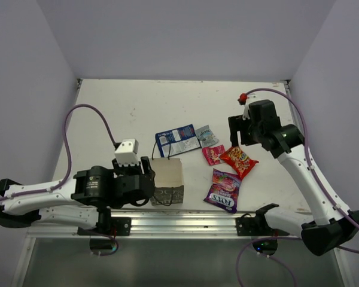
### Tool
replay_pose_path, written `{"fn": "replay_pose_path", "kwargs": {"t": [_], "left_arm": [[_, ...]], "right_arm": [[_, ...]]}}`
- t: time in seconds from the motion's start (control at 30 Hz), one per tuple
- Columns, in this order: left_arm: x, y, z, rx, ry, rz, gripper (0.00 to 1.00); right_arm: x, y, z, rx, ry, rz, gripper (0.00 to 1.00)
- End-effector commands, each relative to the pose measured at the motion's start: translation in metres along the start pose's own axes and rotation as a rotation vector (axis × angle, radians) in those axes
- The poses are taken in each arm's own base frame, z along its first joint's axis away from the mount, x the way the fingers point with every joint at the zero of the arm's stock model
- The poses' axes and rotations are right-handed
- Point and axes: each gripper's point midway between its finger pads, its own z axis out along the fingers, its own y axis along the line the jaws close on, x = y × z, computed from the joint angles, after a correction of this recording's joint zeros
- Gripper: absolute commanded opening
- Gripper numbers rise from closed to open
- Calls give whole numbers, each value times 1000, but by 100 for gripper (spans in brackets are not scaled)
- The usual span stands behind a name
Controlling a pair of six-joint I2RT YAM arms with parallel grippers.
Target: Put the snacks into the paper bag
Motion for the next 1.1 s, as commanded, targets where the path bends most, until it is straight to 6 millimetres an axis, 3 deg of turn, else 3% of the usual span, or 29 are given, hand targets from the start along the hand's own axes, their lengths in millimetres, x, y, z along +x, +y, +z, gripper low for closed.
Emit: {"fn": "replay_pose_path", "kwargs": {"t": [0.0,0.17,0.63,0.7,0.8,0.83,0.93,1.07], "left_arm": [[-12,14,5,-37,-80,-61,64],[-8,23,11,-32,-99,-89,58],[1,7,32,17,-69,-52,49],[1,7,36,14,-66,-43,42],[-1,7,36,1,-67,-37,18],[-1,10,37,-21,-65,-30,2],[-1,9,37,-26,-59,-19,0],[1,3,39,-15,-45,-10,0]], "right_arm": [[-7,10,5,-46,-26,-5,78],[-7,18,17,-70,-14,-3,78],[-9,25,21,-92,-22,-3,78],[-9,27,23,-100,-23,-5,77],[-11,33,30,-123,-27,-10,77],[-12,35,32,-133,-29,-11,77],[-25,43,48,-159,-54,-11,79],[-44,71,74,-266,-71,-15,80]]}}
